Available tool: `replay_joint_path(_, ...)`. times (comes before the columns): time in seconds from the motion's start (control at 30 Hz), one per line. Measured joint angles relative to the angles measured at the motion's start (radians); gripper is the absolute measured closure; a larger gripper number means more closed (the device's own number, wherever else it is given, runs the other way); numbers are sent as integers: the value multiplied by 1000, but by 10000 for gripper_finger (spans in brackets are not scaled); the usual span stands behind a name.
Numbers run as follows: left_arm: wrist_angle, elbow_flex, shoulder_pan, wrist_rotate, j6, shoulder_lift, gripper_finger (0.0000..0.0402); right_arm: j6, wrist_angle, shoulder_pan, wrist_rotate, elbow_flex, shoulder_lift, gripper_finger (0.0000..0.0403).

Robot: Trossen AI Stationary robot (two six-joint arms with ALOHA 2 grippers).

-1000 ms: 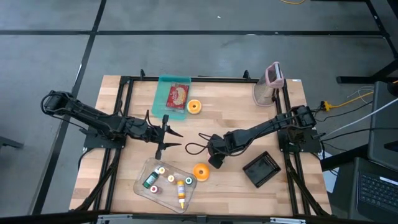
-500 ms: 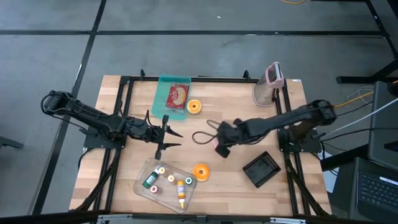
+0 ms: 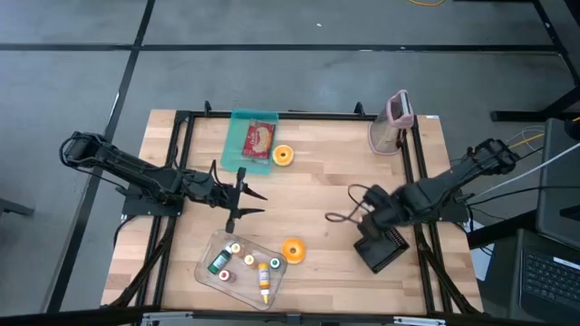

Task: Pick & Place Food Item
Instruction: Put the pink donut into the black basket

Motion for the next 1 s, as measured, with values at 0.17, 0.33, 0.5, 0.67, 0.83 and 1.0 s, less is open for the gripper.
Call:
replay_joint_path(0.17,9,0,0,31,1,0,258,179,46,120,-12,-53,11,395)
replay_joint_path(0.33,10,0,0,33,-6,0,258,357,134,232,-73,-164,11,395)
replay_joint_path(0.5,10,0,0,33,-8,0,258,465,261,294,-62,-268,11,395)
replay_joint_path(0.67,10,0,0,33,-9,0,258,476,381,298,-41,-352,11,395)
replay_joint_path(0.83,9,0,0,33,-9,0,258,480,492,297,-7,-424,11,394)
replay_joint_path(1.0,9,0,0,33,-17,0,258,480,521,297,-19,-447,11,386)
